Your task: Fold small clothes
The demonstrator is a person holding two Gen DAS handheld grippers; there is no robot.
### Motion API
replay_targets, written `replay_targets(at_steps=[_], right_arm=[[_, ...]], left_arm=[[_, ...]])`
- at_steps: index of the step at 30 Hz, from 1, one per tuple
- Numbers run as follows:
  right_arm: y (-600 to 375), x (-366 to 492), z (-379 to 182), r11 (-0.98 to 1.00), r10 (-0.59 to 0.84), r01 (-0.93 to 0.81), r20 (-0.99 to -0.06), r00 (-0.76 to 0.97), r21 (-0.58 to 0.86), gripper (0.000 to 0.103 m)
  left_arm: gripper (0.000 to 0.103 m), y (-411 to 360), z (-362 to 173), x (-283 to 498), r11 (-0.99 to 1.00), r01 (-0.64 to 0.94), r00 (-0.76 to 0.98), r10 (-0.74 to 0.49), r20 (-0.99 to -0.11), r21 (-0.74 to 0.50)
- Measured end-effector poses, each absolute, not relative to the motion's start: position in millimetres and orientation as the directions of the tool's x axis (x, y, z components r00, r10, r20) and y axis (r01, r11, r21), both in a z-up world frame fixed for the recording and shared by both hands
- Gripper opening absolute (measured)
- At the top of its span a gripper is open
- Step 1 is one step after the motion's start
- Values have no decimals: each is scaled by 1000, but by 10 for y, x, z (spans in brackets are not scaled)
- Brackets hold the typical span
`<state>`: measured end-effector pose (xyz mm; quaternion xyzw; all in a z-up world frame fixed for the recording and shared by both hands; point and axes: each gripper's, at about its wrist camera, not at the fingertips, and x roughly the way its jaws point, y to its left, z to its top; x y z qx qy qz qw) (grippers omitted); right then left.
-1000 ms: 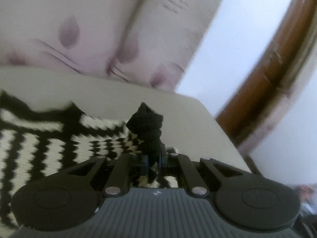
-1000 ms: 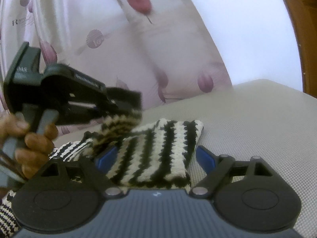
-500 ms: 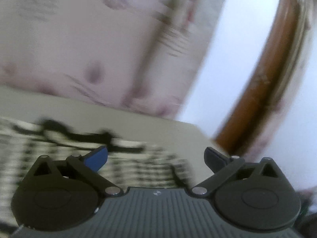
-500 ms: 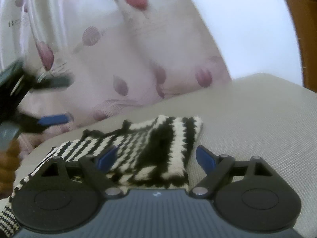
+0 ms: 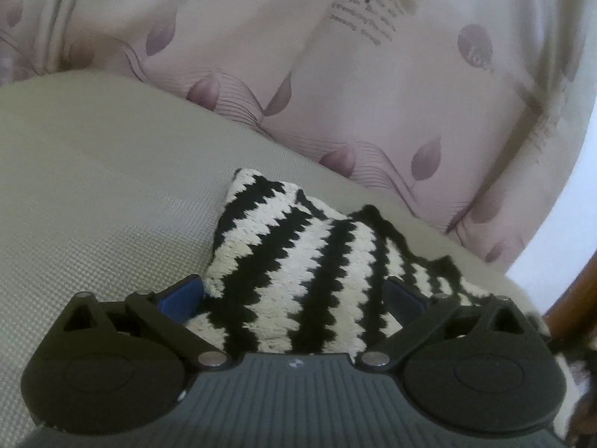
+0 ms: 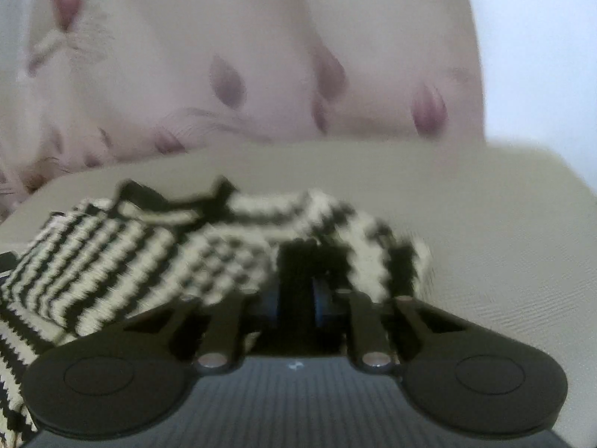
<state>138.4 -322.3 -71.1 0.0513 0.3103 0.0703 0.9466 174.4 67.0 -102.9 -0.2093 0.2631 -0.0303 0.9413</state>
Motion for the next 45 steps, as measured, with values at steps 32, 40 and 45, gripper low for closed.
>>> replay_targets(at_steps=[32,40,45], right_arm=[[-3379,1351,-925,995,-17,71,-585,811,70,20],[-3407,1323,-914,994,-2,65,-578,816,89,24],[-3395,1325,-911,995,0,59,-579,815,83,26]], left_arm=[[102,977,-735,2030,930,-43,816,-179,-550,-365],[97,1262,-796,3297,938,53,668,-289,-686,-344],[89,894,-882,3560,969,175,662,-245,-708,-172]])
